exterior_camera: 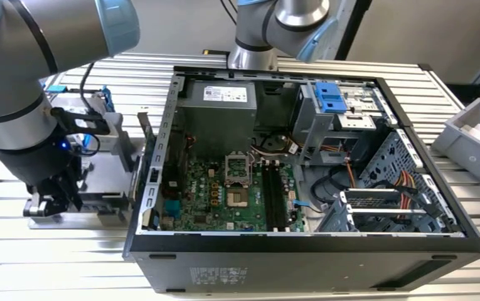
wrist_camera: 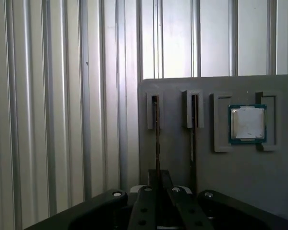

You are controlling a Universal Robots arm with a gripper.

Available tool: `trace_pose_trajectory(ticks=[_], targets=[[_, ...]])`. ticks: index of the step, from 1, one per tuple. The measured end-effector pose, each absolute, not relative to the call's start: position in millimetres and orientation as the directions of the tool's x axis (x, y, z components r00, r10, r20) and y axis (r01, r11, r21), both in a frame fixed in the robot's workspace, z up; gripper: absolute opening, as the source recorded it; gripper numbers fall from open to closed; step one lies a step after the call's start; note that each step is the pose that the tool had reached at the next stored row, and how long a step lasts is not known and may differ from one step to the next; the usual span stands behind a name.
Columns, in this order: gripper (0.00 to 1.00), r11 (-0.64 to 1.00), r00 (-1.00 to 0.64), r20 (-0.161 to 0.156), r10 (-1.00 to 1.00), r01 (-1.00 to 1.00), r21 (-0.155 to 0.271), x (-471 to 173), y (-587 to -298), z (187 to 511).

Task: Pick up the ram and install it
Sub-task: 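Pick up the ram and move it above insertion slot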

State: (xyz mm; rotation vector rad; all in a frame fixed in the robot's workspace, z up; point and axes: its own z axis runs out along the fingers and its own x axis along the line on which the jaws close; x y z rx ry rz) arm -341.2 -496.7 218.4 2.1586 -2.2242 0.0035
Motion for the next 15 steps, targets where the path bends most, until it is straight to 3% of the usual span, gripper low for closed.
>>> trace_pose_trajectory(ticks=[15], targets=[[0.00, 0.030, -0.029, 0.032, -0.999, -0.999, 0.028, -341.2, -496.7, 233.1]])
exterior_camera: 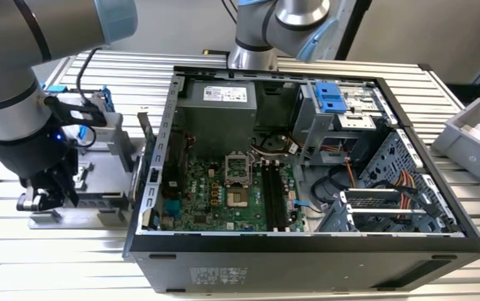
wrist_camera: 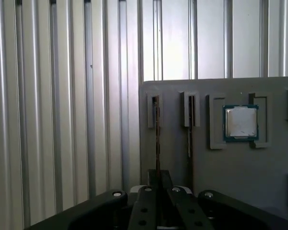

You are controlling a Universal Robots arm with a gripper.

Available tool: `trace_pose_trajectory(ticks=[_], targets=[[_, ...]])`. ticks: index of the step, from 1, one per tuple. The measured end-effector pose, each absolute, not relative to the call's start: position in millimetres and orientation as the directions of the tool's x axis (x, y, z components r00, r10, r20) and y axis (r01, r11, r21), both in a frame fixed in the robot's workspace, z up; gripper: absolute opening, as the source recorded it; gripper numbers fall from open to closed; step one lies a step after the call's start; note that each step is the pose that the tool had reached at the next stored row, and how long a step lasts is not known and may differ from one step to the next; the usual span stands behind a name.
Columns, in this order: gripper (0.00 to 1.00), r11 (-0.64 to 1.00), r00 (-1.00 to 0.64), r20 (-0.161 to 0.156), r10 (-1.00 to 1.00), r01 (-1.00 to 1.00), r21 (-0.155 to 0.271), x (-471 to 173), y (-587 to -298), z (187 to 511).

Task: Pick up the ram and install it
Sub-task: 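Pick up the ram and move it above insertion slot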

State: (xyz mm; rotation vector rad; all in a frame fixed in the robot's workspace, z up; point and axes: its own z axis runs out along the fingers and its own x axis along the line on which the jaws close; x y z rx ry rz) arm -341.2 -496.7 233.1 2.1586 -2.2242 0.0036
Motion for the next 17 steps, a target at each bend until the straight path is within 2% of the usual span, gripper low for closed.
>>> trace_pose_trajectory(ticks=[17], targets=[[0.00, 0.030, -0.030, 0.032, -0.999, -0.999, 0.028, -341.3, -496.6, 253.0]])
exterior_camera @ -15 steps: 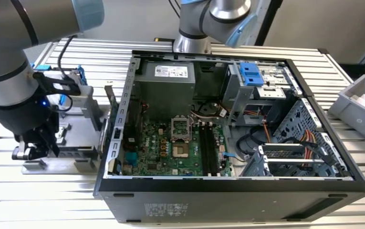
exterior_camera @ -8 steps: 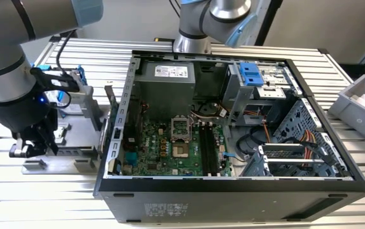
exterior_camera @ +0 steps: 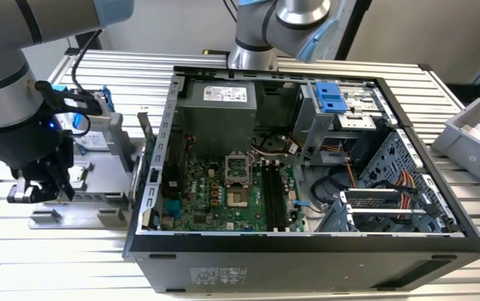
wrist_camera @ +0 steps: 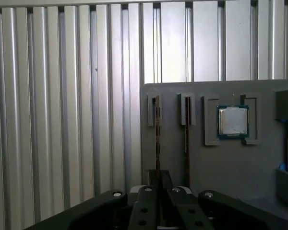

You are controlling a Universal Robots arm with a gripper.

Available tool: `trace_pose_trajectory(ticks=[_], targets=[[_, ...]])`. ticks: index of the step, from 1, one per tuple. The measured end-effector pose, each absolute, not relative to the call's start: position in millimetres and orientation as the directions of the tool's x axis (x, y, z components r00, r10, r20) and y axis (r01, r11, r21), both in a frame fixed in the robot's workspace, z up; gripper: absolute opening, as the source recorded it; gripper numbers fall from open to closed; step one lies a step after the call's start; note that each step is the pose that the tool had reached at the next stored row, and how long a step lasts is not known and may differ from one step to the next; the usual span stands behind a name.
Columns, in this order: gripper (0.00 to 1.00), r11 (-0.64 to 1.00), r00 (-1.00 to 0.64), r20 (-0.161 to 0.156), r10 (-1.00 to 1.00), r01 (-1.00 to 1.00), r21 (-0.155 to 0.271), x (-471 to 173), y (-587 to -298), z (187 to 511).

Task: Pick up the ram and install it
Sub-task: 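Pick up the ram and move it above insertion slot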

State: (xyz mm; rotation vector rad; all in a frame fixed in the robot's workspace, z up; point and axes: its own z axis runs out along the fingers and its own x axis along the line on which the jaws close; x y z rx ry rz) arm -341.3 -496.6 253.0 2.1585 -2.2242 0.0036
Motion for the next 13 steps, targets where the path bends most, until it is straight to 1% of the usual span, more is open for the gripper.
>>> trace_pose_trajectory(ticks=[13], targets=[[0.00, 0.030, -0.029, 0.032, -0.999, -0.999, 0.028, -341.2, -496.6, 269.5]])
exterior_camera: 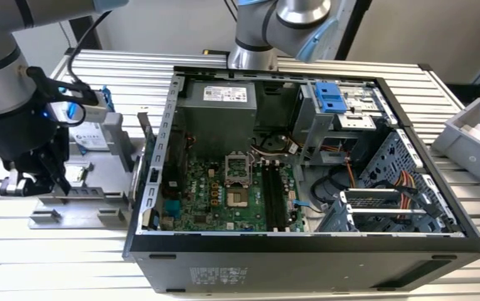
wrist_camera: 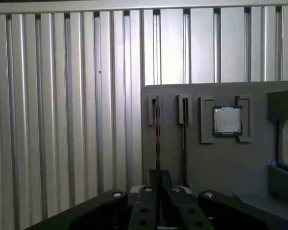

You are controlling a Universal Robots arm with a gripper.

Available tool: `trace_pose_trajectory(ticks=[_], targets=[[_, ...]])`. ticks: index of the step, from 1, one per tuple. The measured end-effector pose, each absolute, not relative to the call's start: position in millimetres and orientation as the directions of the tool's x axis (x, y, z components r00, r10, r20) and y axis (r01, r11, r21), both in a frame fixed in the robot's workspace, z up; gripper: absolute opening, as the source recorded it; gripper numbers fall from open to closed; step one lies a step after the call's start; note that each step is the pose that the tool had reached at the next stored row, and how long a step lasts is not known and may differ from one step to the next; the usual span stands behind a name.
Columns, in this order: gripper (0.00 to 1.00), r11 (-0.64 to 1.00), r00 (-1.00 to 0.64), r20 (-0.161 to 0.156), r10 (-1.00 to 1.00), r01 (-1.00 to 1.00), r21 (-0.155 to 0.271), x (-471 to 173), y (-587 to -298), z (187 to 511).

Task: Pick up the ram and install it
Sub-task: 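Pick up the ram and move it above insertion slot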

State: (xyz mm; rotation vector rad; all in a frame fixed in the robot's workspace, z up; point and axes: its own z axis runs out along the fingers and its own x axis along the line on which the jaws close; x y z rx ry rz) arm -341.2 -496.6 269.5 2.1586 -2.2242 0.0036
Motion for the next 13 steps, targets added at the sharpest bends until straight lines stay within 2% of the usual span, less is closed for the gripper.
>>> trace_pose_trajectory(ticks=[13], targets=[[0.00, 0.030, -0.029, 0.032, -0.999, -0.999, 0.027, -341.2, -496.7, 274.7]])
